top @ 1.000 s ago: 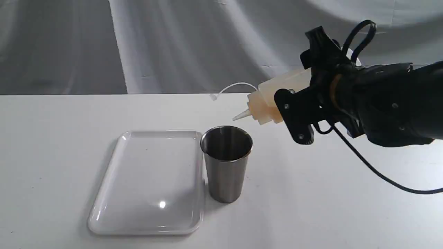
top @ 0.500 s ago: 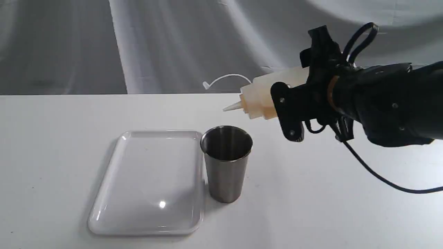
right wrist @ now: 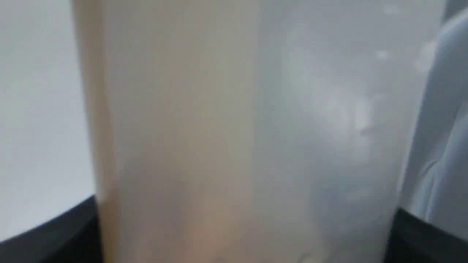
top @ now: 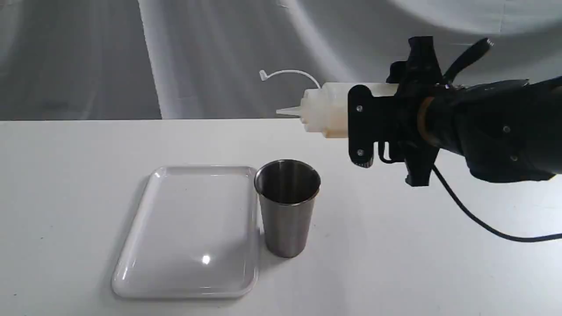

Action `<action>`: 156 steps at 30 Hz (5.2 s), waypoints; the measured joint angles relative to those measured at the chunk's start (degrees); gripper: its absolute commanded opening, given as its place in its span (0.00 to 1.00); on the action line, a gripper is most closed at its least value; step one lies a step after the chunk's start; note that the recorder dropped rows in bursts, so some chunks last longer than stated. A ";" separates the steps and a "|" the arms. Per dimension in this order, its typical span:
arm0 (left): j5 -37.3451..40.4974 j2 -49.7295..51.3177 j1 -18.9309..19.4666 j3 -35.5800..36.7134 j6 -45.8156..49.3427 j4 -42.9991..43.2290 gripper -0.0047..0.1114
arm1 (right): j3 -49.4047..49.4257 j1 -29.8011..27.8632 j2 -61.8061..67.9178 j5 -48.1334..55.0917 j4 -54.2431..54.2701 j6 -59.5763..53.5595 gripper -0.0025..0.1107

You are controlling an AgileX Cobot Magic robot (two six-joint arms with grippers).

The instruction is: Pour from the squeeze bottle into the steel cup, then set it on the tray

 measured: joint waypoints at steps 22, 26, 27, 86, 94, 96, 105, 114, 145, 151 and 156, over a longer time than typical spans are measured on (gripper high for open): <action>0.00 0.00 0.00 0.00 0.00 0.00 0.11 | 0.00 -5.11 -0.24 -15.70 5.43 36.85 0.16; 0.00 0.00 0.00 0.00 0.00 0.00 0.11 | 0.00 -6.98 -2.03 -19.55 9.34 38.16 0.16; 0.00 0.00 0.00 0.00 0.00 0.00 0.11 | 0.00 -7.50 -2.66 -20.91 10.38 38.30 0.16; 0.00 0.00 0.00 0.00 0.00 0.00 0.11 | 0.00 29.32 7.38 -67.37 105.92 -39.27 0.16; 0.00 0.00 0.00 0.00 0.00 0.00 0.11 | -0.62 32.81 14.55 -75.85 117.58 -42.24 0.16; 0.00 0.00 0.00 0.00 0.00 0.00 0.11 | -1.64 33.08 16.05 -76.31 119.28 -42.47 0.16; 0.00 0.00 0.00 0.00 0.00 0.00 0.11 | -8.38 33.46 22.44 -76.68 125.63 -43.27 0.16; 0.00 0.00 0.00 0.00 0.00 0.00 0.11 | -15.58 36.02 29.84 -76.93 136.68 -48.76 0.16; 0.00 0.00 0.00 0.00 0.00 0.00 0.11 | -22.21 33.25 37.78 -74.85 147.66 -52.96 0.16; 0.00 0.00 0.00 0.00 0.00 0.00 0.11 | -27.62 33.09 40.78 -71.28 147.06 -55.99 0.16; 0.00 0.00 0.00 0.00 0.00 0.00 0.11 | -30.93 32.36 42.61 -70.32 146.16 -56.92 0.16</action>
